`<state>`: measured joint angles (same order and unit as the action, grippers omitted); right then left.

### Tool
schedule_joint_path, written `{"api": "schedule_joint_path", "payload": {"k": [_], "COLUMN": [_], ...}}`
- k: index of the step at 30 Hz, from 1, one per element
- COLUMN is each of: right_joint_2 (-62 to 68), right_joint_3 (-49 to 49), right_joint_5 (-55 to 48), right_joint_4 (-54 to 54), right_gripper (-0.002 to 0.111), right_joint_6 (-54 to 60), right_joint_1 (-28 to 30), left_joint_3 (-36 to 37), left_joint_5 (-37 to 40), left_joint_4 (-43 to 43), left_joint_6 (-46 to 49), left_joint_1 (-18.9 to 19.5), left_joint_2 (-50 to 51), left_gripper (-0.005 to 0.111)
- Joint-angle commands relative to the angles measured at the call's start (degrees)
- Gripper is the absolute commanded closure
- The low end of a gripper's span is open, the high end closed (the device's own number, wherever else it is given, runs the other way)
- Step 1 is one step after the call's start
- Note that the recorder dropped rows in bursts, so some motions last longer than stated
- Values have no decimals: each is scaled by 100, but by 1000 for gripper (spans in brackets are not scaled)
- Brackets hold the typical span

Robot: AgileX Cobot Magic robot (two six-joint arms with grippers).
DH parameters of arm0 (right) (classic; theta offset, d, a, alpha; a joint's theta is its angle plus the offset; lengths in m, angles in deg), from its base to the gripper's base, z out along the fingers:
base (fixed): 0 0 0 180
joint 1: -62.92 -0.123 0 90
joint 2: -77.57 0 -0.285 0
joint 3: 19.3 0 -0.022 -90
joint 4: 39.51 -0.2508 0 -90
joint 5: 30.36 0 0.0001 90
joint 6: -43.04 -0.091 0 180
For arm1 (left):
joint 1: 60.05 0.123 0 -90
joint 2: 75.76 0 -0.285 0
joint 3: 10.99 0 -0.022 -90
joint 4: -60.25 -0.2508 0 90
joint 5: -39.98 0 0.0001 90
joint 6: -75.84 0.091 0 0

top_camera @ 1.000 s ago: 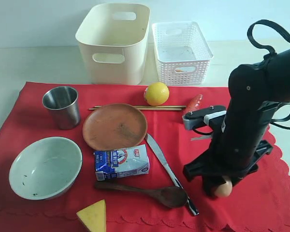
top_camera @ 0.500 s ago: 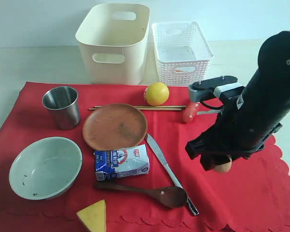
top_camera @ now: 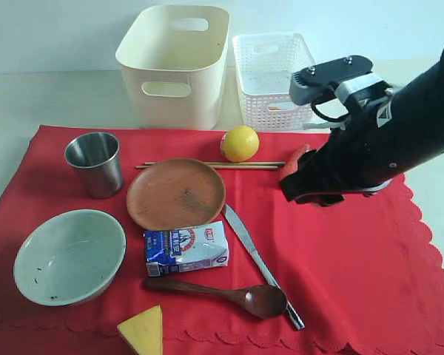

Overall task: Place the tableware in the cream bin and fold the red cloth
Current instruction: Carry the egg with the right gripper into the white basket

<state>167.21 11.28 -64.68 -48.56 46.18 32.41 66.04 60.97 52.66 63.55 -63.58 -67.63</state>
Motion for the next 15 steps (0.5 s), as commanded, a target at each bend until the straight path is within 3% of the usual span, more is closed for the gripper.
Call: {"api": "schedule_joint_path", "payload": {"k": [1, 15], "right_joint_2": [-41, 1352], "right_joint_3": [-157, -2160], "right_joint_5": [509, 367], "right_joint_4": [265, 905], "right_gripper": [101, 101], "right_joint_6": [29, -88], "right_joint_1": [-17, -4], "left_joint_3": [18, 18], "left_joint_5": [-50, -50], "left_joint_4": [31, 31], "left_joint_6": [-1, -1], "left_joint_1": [20, 20], "left_joint_2": [-35, -35], "left_gripper": [107, 107]}}
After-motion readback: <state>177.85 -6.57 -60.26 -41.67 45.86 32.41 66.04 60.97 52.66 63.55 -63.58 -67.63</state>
